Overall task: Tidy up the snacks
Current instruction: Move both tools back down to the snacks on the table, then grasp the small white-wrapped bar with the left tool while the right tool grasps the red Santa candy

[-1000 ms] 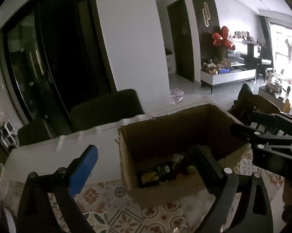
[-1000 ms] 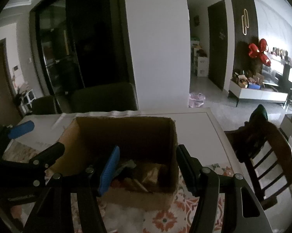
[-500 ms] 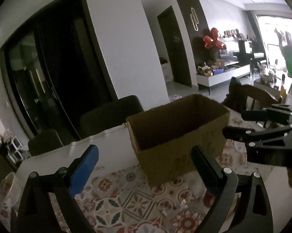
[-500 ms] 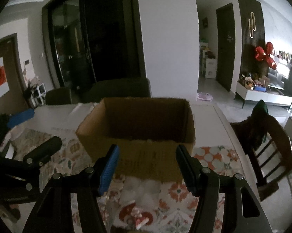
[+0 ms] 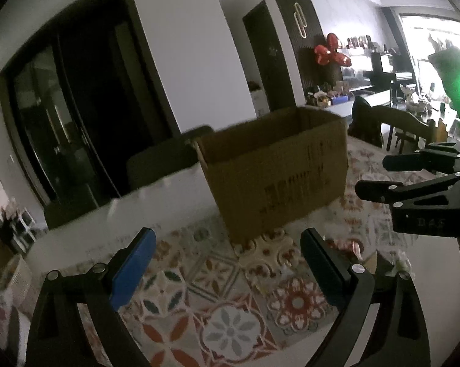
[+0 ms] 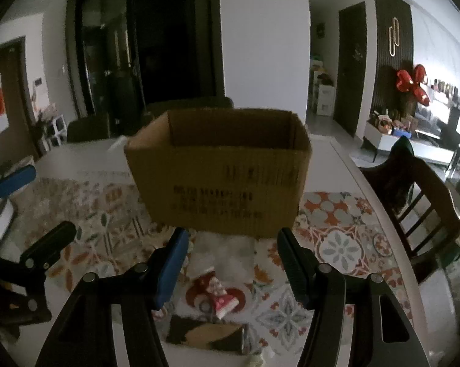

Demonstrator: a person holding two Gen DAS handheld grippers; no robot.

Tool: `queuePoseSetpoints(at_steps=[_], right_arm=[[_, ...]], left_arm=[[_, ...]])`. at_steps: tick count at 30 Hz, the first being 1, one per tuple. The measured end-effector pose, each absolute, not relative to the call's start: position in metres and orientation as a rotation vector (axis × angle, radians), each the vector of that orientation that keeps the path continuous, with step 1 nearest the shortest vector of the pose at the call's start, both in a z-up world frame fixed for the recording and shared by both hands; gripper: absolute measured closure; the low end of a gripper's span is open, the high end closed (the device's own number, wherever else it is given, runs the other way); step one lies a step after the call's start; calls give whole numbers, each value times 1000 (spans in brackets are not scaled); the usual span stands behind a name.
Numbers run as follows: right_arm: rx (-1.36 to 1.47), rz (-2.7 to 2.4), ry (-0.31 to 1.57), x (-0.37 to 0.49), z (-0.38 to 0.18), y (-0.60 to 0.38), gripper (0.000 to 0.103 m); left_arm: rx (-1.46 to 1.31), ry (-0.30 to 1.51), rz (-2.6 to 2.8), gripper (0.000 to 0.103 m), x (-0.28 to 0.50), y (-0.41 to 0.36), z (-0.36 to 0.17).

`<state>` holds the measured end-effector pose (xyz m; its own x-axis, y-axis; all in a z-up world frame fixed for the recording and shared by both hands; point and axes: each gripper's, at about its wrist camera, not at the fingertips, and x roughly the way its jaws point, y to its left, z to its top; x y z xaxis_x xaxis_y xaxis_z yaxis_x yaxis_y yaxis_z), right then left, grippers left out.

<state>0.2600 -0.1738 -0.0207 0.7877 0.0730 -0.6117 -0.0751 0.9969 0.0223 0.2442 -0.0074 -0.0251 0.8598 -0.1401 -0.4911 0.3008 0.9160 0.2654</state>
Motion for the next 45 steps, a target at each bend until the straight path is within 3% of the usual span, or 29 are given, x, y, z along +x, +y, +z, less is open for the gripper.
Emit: queuePoseSetpoints(at_steps=[19,26,34,40,42,45], right_arm=[[-3,137,859,283,-95,-164,42],[-13,147,900,290,-108,-155,42],[-4,151,938,301,-118,-153,42],[4,154,953,304,-122,-153,43],[10,157,952,304,-123,-153,49],[21,165,950,305,-123,-155,54]], left_arm=[[274,754,-381,6,295,-17,-113],[293,802,-472,21,318,-22,-126],[305,843,-555,25,330,-28,-140],[273,872,-588,39,334,-27,-142],[265,868,-579,56,332,-25,-141],[253,884,-566,70,330,-25,-139]])
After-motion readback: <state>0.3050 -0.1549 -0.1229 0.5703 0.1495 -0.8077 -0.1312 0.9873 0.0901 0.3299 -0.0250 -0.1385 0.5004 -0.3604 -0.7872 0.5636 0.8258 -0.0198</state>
